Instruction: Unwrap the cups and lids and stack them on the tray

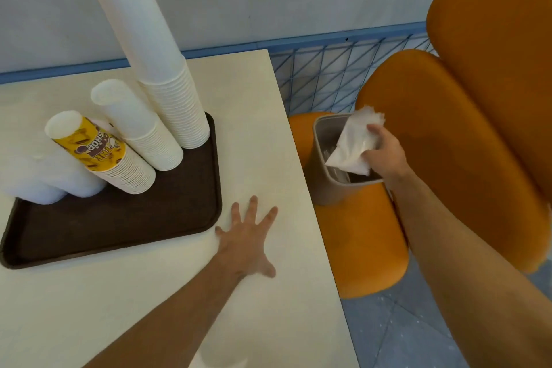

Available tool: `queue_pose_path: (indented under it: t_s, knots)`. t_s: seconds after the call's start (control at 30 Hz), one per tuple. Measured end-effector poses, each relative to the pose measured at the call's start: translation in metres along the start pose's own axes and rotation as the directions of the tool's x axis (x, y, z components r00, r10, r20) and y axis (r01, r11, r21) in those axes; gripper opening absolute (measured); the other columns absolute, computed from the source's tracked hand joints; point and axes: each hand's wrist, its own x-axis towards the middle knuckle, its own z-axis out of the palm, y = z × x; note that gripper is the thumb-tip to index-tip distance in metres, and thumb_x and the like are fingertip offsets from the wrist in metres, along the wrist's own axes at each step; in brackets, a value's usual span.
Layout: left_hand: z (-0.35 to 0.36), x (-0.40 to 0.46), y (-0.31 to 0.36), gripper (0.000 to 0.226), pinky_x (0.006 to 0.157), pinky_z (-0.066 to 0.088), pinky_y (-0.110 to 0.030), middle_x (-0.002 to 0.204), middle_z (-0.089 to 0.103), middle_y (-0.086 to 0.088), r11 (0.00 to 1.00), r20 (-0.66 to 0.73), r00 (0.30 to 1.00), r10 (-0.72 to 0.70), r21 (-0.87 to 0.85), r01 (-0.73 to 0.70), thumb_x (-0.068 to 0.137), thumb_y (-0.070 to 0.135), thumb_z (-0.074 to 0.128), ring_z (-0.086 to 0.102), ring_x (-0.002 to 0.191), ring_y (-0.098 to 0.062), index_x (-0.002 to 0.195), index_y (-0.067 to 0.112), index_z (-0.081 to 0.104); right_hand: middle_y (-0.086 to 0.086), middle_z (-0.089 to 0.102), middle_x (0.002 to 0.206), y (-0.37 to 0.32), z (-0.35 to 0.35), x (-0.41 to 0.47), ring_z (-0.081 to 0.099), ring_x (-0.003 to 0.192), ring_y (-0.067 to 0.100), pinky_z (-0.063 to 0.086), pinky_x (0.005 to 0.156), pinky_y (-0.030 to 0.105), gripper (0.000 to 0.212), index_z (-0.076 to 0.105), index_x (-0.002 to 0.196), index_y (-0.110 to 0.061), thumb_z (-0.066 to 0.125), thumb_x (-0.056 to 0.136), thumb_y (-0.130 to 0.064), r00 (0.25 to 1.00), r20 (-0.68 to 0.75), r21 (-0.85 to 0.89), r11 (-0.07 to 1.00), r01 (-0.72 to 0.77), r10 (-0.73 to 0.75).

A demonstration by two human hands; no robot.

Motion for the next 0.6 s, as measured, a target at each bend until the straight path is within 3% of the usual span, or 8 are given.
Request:
queue_pose_path:
  t_s: [0.07, 0.17, 0.3, 0.4, 0.5, 0.6]
  knots:
    - [0.0, 0.001, 0.001, 0.126, 0.113, 0.012, -0.071, 0.159, -0.033, 0.0, 1.0, -0.005, 1.0, -0.003, 0.004, 0.003, 0.072, 0.055, 0.081, -0.025, 0.147, -0.039, 0.153, 0.044, -0.014, 0.007, 0.039, 0.154, 0.005, 0.006, 0.014, 0.042, 0.138, 0.031, 0.049, 0.097, 0.034, 0.072, 0.042, 0.151, -0.027, 0.054, 0.09, 0.01, 1.0, 0.027, -0.071, 0.997, -0.007, 0.009]
    - [0.002, 0.003, 0.0, 0.125, 0.113, 0.011, -0.071, 0.159, -0.034, 0.001, 1.0, -0.006, 1.0, -0.004, 0.002, 0.004, 0.072, 0.054, 0.081, -0.025, 0.147, -0.039, 0.153, 0.044, -0.014, 0.008, 0.04, 0.153, 0.014, 0.013, 0.03, 0.043, 0.137, 0.032, 0.046, 0.094, 0.031, 0.071, 0.043, 0.15, -0.028, 0.054, 0.092, 0.011, 0.996, 0.087, -0.11, 0.994, -0.018, 0.028]
    - [0.003, 0.006, 0.002, 0.126, 0.113, 0.008, -0.071, 0.158, -0.037, 0.002, 1.0, 0.007, 1.0, -0.024, 0.004, 0.024, 0.072, 0.054, 0.081, -0.027, 0.146, -0.037, 0.151, 0.046, -0.017, 0.008, 0.04, 0.155, 0.027, 0.02, 0.049, 0.04, 0.141, 0.031, 0.045, 0.104, 0.036, 0.075, 0.044, 0.151, -0.023, 0.053, 0.088, 0.017, 0.982, 0.182, -0.165, 0.986, -0.012, 0.043]
    - [0.003, 0.007, 0.004, 0.126, 0.114, 0.006, -0.07, 0.157, -0.038, 0.004, 0.999, 0.006, 0.999, -0.033, -0.021, 0.033, 0.073, 0.053, 0.081, -0.03, 0.146, -0.035, 0.151, 0.047, -0.018, 0.01, 0.042, 0.154, 0.038, 0.022, 0.063, 0.04, 0.14, 0.03, 0.038, 0.116, 0.041, 0.068, 0.046, 0.149, -0.014, 0.059, 0.088, 0.014, 0.973, 0.229, -0.303, 0.952, 0.038, 0.034]
    - [0.004, 0.006, 0.004, 0.126, 0.114, 0.005, -0.07, 0.157, -0.039, 0.005, 0.998, 0.002, 1.0, -0.031, -0.05, 0.031, 0.072, 0.052, 0.082, -0.03, 0.146, -0.033, 0.151, 0.047, -0.017, 0.009, 0.031, 0.16, 0.048, 0.023, 0.074, 0.03, 0.147, 0.03, 0.026, 0.123, 0.041, 0.066, 0.045, 0.149, -0.011, 0.064, 0.089, 0.005, 0.968, 0.245, -0.44, 0.896, 0.06, 0.055]
    - [-0.001, 0.004, 0.007, 0.126, 0.114, 0.005, -0.07, 0.157, -0.038, 0.005, 0.997, 0.009, 0.999, -0.032, -0.068, 0.033, 0.072, 0.052, 0.082, -0.03, 0.146, -0.034, 0.151, 0.047, -0.017, 0.006, 0.028, 0.163, 0.056, 0.027, 0.076, 0.031, 0.147, 0.032, 0.028, 0.122, 0.044, 0.068, 0.046, 0.149, -0.017, 0.066, 0.087, 0.004, 0.975, 0.22, -0.521, 0.85, 0.079, 0.044]
